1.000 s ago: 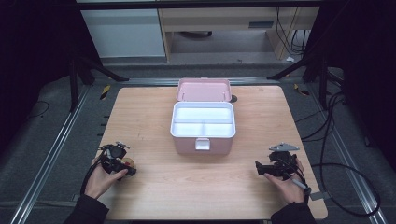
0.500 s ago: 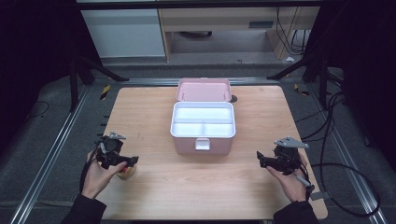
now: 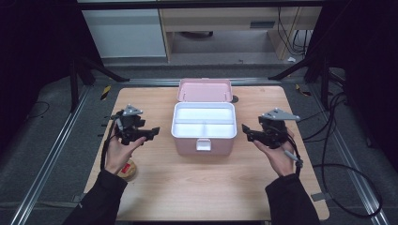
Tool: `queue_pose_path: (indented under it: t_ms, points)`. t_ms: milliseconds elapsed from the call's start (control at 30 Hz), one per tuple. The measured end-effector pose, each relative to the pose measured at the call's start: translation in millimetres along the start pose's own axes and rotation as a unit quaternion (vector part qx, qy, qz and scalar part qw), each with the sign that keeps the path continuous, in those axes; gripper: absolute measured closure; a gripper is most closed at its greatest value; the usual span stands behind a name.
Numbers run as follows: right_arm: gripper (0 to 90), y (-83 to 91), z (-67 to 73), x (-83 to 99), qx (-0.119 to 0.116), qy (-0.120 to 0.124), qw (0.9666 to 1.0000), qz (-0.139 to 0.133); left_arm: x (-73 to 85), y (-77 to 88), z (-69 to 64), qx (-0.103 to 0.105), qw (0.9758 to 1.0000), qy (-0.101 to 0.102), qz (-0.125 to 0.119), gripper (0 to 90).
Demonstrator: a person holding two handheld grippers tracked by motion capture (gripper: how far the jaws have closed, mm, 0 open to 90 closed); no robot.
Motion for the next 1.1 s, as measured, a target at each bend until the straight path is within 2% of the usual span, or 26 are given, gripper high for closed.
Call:
queue_pose_path:
  t_ms: [100,133,167,200,233,333,500,600,733,900,1033,1100]
  points:
    - [33.8,-19.6,8.3,-4.4,-0.01,0.009,0.9998,0.012,-6.5,-12.9,-10.7,0.015,0.9999,0.003,-0.008,34.4]
    - [35.0,-25.7,10.4,-4.2,-0.014,0.008,0.9998,0.014,-6.5,-12.9,-10.7,0.015,0.9999,0.003,-0.008,35.1]
    - [35.7,-31.4,11.9,-2.8,-0.016,0.007,0.9997,0.019,-8.2,-22.2,-17.8,0.026,0.9996,0.001,-0.011,35.5]
    - [35.7,-31.4,11.9,-2.8,-0.016,0.007,0.9997,0.019,-8.2,-22.2,-17.8,0.026,0.9996,0.001,-0.011,36.8]
    - [38.9,-41.8,14.8,2.0,-0.02,0.009,0.9992,0.032,-7.2,-30.8,-23.8,0.034,0.9994,-0.008,-0.004,37.6]
    - [43.9,-49.3,17.1,6.4,-0.022,0.015,0.9987,0.045,-4.5,-41.4,-28.7,0.038,0.9991,-0.017,0.006,40.2]
    - [52.0,-58.5,22.3,11.2,-0.034,0.018,0.9975,0.059,-1.0,-54.0,-31.9,0.04,0.9989,-0.02,0.016,42.9]
    - [54.9,-62.5,25.2,14.5,-0.039,0.02,0.9967,0.069,0.4,-59.0,-34.3,0.051,0.9984,-0.018,0.015,45.6]
    - [57.1,-64.2,26.1,16.6,-0.035,0.019,0.9963,0.076,1.4,-60.9,-36.9,0.059,0.9978,-0.023,0.016,51.2]
    - [57.4,-63.4,31.0,16.9,-0.039,0.016,0.9962,0.076,5.8,-54.5,-35.9,0.051,0.9981,-0.03,0.02,52.3]
    - [57.3,-62.3,41.0,16.9,-0.045,0.012,0.9963,0.073,11.9,-46.5,-31.7,0.045,0.9983,-0.03,0.021,52.6]
    - [57.4,-61.4,46.2,17.7,-0.051,0.001,0.9962,0.071,15.1,-42.9,-30.4,0.042,0.9985,-0.029,0.021,52.6]
Point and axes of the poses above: each handheld gripper's, and its own axes: y roughly backward along the jaws, x roughly out of its underside, z roughly to its left, the point moved 9 cm from there along -y, roughly forward along the jaws, and after that the axes turned 7 degrees about y, right-handed, at the moved point
